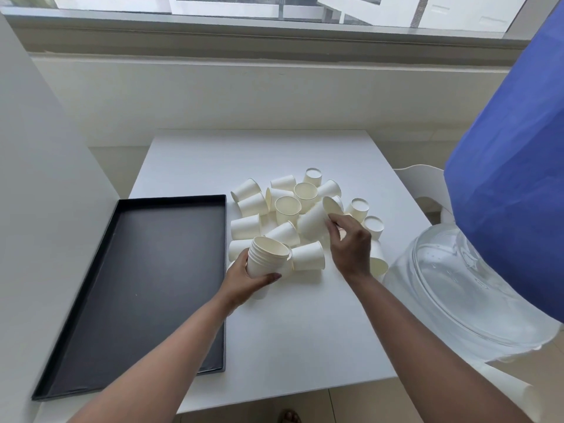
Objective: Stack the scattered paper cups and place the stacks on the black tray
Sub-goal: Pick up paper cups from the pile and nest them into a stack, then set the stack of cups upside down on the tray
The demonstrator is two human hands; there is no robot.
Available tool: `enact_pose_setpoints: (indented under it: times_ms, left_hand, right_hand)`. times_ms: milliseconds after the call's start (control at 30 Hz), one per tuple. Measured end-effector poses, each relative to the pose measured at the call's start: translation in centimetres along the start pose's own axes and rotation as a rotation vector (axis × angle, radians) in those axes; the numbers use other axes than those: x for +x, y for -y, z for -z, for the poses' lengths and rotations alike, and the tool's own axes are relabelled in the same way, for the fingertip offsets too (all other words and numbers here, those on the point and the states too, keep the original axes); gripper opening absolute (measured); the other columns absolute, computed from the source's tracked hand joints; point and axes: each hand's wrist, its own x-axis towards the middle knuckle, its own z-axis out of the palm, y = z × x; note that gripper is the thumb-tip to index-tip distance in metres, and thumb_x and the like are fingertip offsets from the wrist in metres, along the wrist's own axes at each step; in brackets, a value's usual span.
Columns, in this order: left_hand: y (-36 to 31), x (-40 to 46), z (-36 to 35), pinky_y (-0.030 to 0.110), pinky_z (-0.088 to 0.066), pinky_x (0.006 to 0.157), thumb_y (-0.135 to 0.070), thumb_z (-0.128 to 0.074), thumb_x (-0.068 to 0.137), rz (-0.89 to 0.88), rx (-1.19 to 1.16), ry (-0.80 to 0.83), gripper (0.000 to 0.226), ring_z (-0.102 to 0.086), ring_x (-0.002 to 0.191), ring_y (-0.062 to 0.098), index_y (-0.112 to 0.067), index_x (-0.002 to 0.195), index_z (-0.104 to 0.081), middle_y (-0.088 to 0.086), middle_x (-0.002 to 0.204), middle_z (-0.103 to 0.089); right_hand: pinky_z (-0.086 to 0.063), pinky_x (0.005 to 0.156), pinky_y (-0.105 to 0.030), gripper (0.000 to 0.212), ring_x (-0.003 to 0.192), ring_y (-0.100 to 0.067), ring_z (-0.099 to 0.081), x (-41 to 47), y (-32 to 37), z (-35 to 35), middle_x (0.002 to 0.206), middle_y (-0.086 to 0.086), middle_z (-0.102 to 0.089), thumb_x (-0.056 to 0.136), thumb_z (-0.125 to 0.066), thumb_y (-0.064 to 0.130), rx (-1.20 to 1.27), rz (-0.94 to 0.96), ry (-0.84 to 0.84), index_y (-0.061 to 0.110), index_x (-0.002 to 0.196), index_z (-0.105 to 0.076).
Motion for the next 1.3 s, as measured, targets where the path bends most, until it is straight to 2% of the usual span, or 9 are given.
enact_pose_setpoints:
  times_ms: [133, 233, 533, 700, 933, 1067, 1167, 1233, 1300]
  left_hand:
    - [-0.2, 0.0, 0.1, 0.016, -0.047, 0.071, -0.036, -0.08, 0.052, -0.007, -0.009, -0.03, 0.071, -0.061, 0.093, 0.01, -0.026, 0.116, -0.052, -0.007, 0.103, -0.063]
    - [-0.3, -0.1, 0.1, 0.017, -0.048, 0.072, -0.034, -0.08, 0.052, -0.018, -0.017, -0.035, 0.07, -0.061, 0.093, 0.012, -0.026, 0.115, -0.051, -0.006, 0.102, -0.064]
    - [-0.5, -0.5, 0.5, 0.024, -0.05, 0.077, -0.033, -0.08, 0.053, -0.024, -0.049, -0.086, 0.069, -0.061, 0.094, 0.015, -0.026, 0.115, -0.051, 0.0, 0.106, -0.065]
    - [-0.7, -0.5, 0.8, 0.026, -0.052, 0.08, -0.032, -0.08, 0.053, -0.041, -0.056, -0.091, 0.07, -0.062, 0.096, 0.017, -0.026, 0.116, -0.05, 0.002, 0.107, -0.064]
    - [-0.2, -0.7, 1.7, 0.027, -0.052, 0.078, -0.03, -0.081, 0.053, -0.051, -0.046, -0.136, 0.066, -0.061, 0.092, 0.015, -0.025, 0.111, -0.052, 0.0, 0.101, -0.064]
    - [0.4, -1.2, 2.6, 0.036, -0.053, 0.082, -0.036, -0.082, 0.048, -0.043, -0.046, -0.175, 0.069, -0.062, 0.095, 0.02, -0.024, 0.109, -0.053, 0.004, 0.103, -0.065]
    - [0.4, -1.3, 3.1, 0.035, -0.053, 0.083, -0.036, -0.084, 0.049, -0.037, -0.111, -0.234, 0.064, -0.062, 0.096, 0.019, -0.03, 0.105, -0.053, 0.001, 0.104, -0.065]
    - [0.3, -1.2, 3.6, 0.022, -0.054, 0.075, -0.024, -0.087, 0.056, -0.046, -0.167, -0.281, 0.06, -0.061, 0.093, 0.013, -0.035, 0.103, -0.051, -0.005, 0.101, -0.064]
    - [0.2, -1.2, 4.1, 0.014, -0.053, 0.066, -0.011, -0.082, 0.066, -0.07, -0.259, -0.316, 0.059, -0.062, 0.088, 0.006, -0.038, 0.107, -0.048, -0.008, 0.1, -0.063]
  right_hand:
    - [-0.042, 0.073, -0.006, 0.014, 0.079, -0.012, -0.062, -0.1, 2.1, -1.1, 0.088, -0.017, -0.072, 0.082, -0.063, -0.002, 0.211, 0.109, 0.116, -0.005, 0.094, -0.071]
    - [-0.04, 0.072, -0.002, 0.014, 0.08, -0.012, -0.058, -0.5, 2.8, -1.8, 0.083, -0.016, -0.07, 0.082, -0.063, -0.002, 0.249, 0.209, 0.217, -0.005, 0.093, -0.071]
    - [-0.05, 0.068, -0.037, 0.017, 0.076, -0.031, -0.062, -1.5, 3.9, -2.6, 0.083, -0.017, -0.067, 0.086, -0.054, -0.003, 0.252, 0.316, 0.43, -0.006, 0.095, -0.068]
    - [-0.039, 0.075, -0.021, 0.019, 0.085, -0.031, -0.06, -2.1, 4.2, -3.3, 0.088, -0.02, -0.065, 0.089, -0.05, -0.004, 0.215, 0.331, 0.515, -0.006, 0.099, -0.066]
    - [-0.039, 0.076, -0.023, 0.02, 0.088, -0.031, -0.058, -3.1, 4.4, -4.5, 0.092, -0.019, -0.063, 0.091, -0.048, -0.004, 0.242, 0.289, 0.641, -0.005, 0.101, -0.064]
    - [-0.042, 0.088, -0.029, 0.02, 0.097, -0.027, -0.057, -3.6, 5.1, -5.1, 0.101, -0.017, -0.063, 0.091, -0.05, 0.003, 0.273, 0.26, 0.737, -0.002, 0.105, -0.064]
    - [-0.041, 0.092, -0.024, 0.034, 0.103, -0.017, -0.054, -4.2, 5.9, -5.8, 0.11, -0.007, -0.058, 0.084, -0.057, 0.019, 0.359, 0.117, 0.583, 0.007, 0.116, -0.058]
    - [-0.039, 0.09, -0.021, 0.043, 0.106, -0.015, -0.05, -4.4, 6.4, -6.4, 0.114, -0.003, -0.053, 0.083, -0.064, 0.025, 0.485, -0.184, 0.481, 0.014, 0.122, -0.05]
    - [-0.039, 0.09, -0.025, 0.049, 0.112, -0.019, -0.048, -4.3, 6.5, -7.1, 0.118, -0.003, -0.049, 0.083, -0.068, 0.023, 0.618, -0.452, 0.601, 0.023, 0.125, -0.043]
